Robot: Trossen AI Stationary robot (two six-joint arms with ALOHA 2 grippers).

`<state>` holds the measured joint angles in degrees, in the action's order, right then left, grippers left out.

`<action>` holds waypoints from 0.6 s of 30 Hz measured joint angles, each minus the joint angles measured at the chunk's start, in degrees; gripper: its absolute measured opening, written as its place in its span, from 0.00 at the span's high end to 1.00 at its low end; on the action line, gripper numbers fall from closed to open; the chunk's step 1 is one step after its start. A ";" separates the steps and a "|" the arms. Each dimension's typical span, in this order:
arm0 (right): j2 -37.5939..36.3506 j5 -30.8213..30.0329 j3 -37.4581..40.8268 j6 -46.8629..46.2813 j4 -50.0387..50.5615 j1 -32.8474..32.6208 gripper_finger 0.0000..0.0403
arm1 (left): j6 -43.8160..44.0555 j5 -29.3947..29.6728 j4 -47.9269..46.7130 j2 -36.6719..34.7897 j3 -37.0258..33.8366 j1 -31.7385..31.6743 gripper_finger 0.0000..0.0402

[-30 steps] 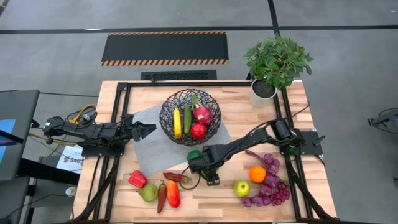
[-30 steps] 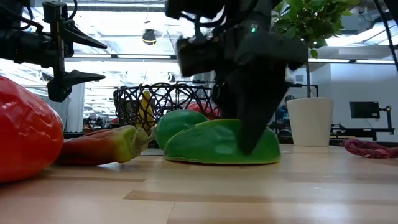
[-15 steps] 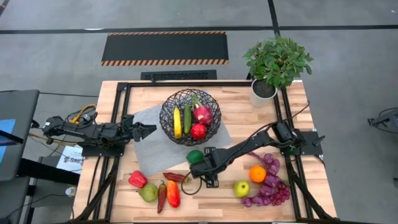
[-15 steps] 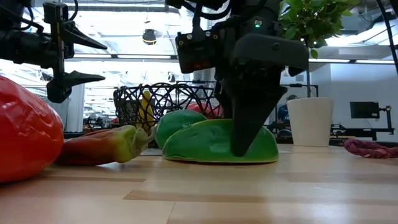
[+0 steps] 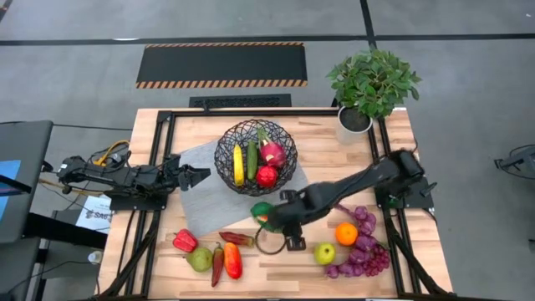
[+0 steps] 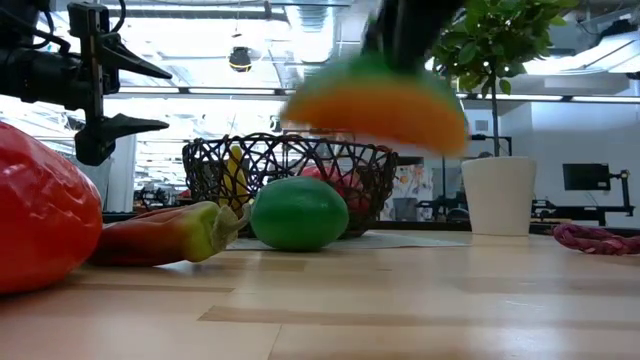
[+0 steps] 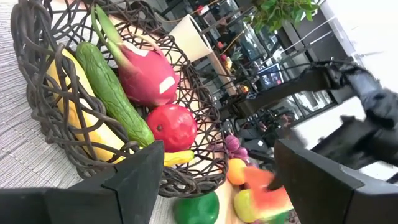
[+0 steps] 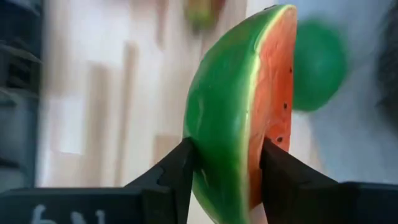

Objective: Build produce basket
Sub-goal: Put the watermelon into the wired basket

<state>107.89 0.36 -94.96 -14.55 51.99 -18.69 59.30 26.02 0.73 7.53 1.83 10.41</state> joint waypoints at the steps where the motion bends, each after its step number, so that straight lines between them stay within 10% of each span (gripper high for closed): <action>1: -1.73 -0.08 0.00 -0.03 -1.45 0.65 0.62 | -0.01 -0.02 0.00 0.00 0.00 0.02 0.28; 18: -6.58 -3.56 -0.06 -27.62 -28.96 19.03 0.58 | -0.10 0.08 -0.02 0.00 0.00 0.02 0.28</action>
<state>101.31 -3.20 -95.02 -42.16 23.02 0.35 59.20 26.10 0.71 7.53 1.83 10.43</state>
